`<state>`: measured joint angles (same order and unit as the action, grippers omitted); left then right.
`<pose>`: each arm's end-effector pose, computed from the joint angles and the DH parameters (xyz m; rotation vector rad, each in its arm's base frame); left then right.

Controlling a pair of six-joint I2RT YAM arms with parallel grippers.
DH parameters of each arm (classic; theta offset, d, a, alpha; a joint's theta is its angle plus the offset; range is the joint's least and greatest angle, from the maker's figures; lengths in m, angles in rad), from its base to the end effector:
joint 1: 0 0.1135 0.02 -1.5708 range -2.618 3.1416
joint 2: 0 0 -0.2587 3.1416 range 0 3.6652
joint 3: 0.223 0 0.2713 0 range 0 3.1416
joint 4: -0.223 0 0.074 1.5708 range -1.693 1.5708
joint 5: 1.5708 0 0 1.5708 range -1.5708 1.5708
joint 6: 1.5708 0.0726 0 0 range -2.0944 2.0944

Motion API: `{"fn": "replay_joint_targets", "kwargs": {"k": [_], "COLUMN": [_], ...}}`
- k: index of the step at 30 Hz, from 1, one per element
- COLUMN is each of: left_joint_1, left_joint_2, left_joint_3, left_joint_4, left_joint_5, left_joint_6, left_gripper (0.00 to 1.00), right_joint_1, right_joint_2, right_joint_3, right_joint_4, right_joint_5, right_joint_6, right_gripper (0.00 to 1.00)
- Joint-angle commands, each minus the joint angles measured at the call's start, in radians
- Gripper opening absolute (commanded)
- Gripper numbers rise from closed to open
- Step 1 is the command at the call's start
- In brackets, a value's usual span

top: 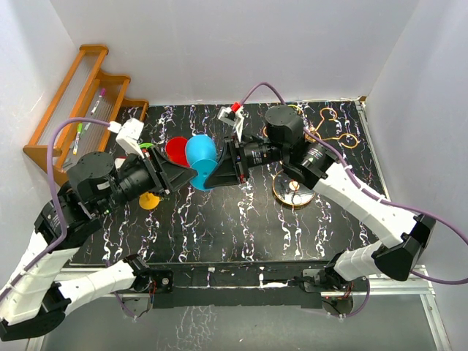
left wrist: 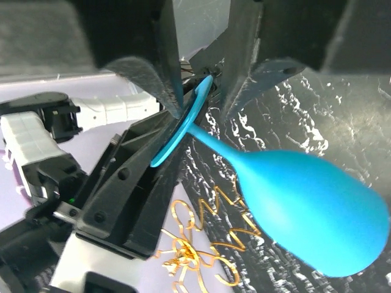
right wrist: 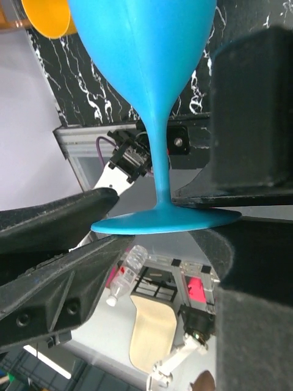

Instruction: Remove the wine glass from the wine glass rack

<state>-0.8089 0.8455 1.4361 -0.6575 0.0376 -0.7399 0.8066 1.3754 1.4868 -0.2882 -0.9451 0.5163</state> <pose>0.1229 -0.1328 0.4945 0.0928 1.7805 -1.1898 0.1933 0.2867 0.4358 -1.0633 1.7363 1.7176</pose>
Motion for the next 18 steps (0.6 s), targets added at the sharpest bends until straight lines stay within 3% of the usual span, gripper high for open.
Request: {"fn": "replay_joint_targets", "kwargs": {"k": [1,5,12,18], "left_joint_1": [-0.003,-0.003,-0.004,-0.003], "left_joint_2": [-0.036,-0.082,-0.163,-0.167], "left_joint_3": [0.024,0.052,0.047,-0.012], "left_joint_4": [-0.125,-0.264,-0.346,-0.361], "left_joint_5": [-0.148,-0.241,-0.284,-0.218], "left_joint_6": [-0.078,-0.146,-0.205,-0.238], "left_gripper": [0.33,0.39,0.43,0.61], "right_joint_1": [0.009,0.015,0.064,0.229], "right_joint_2": [-0.037,-0.03,-0.013,-0.051], "right_joint_3": [0.041,0.039,0.016,-0.13], "right_joint_4": [-0.03,-0.087,-0.13,-0.07], "right_joint_5": [0.108,0.188,0.382,0.771], "right_joint_6": [-0.094,-0.186,-0.374,-0.612], "right_gripper": [0.08,0.08,0.08,0.08]}}
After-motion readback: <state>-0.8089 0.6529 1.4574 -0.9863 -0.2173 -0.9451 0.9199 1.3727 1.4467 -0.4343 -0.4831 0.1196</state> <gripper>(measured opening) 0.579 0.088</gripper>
